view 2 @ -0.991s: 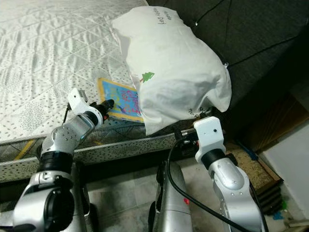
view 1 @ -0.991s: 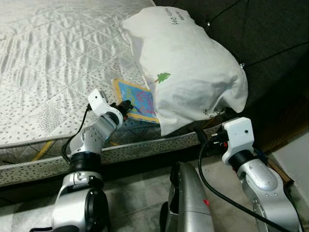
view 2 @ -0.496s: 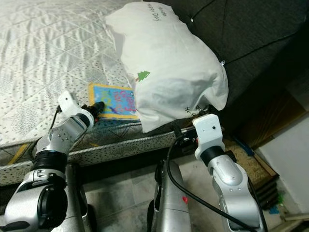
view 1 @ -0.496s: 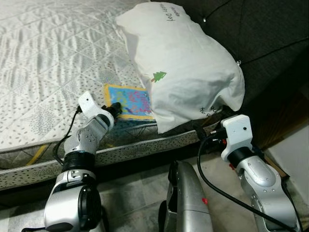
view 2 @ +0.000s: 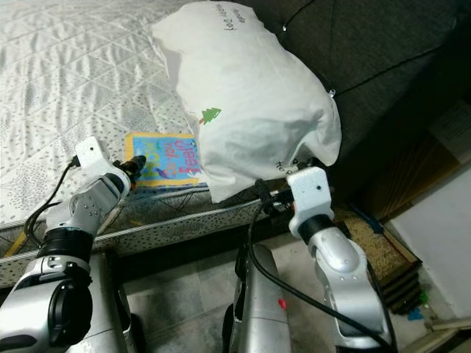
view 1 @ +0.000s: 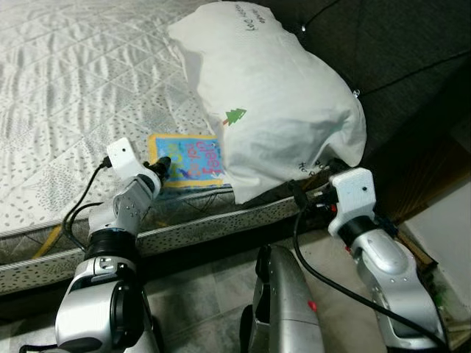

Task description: Clean up the room

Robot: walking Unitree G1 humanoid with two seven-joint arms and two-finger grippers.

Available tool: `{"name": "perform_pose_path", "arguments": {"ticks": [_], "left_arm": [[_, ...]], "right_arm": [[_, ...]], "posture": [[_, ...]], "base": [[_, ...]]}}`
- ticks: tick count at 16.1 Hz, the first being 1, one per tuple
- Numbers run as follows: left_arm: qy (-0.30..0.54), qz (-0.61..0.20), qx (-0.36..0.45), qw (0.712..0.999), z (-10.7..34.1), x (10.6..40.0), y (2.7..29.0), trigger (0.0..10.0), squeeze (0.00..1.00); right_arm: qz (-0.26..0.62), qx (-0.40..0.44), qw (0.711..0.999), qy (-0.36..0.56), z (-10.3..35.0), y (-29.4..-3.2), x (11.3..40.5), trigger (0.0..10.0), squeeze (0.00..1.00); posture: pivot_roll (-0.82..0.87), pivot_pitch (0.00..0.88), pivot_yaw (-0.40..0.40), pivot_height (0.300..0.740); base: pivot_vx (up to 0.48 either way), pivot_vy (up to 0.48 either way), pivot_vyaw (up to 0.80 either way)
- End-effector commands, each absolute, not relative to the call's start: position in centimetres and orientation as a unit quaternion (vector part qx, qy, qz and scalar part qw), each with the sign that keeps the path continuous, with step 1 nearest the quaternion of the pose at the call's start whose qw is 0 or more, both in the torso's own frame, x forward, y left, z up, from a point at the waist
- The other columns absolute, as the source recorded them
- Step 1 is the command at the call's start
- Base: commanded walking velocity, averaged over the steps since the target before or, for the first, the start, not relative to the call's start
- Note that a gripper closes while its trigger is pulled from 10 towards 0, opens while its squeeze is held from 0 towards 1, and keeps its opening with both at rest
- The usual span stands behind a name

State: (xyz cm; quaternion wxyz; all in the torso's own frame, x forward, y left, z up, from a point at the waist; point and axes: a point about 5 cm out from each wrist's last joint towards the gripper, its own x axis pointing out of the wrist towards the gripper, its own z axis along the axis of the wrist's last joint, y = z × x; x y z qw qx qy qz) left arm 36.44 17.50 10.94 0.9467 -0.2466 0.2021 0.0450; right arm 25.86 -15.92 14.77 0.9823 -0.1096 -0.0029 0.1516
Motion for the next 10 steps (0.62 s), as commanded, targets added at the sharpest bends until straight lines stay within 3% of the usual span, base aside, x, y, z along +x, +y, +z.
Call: {"name": "perform_pose_path", "arguments": {"ticks": [1, 10], "left_arm": [[0.209, 0.035, -0.228, 0.95, 10.8, 36.4, 16.8, 10.0, 1.0], [0.223, 0.015, -0.189, 0.956, 10.2, 36.2, 15.4, 10.0, 1.0]], "right_arm": [[0.145, -0.11, 0.983, -0.005, 14.6, -16.0, 26.1, 10.0, 0.0], [0.131, -0.071, 0.988, -0.046, 14.4, -13.5, 28.5, 10.0, 0.0]], "posture": [[-0.08, 0.057, -0.145, 0.485], [-0.01, 0.0, -0.057, 0.485]], "base": [[0.0, 0.0, 0.0], [0.0, 0.0, 0.0]]}}
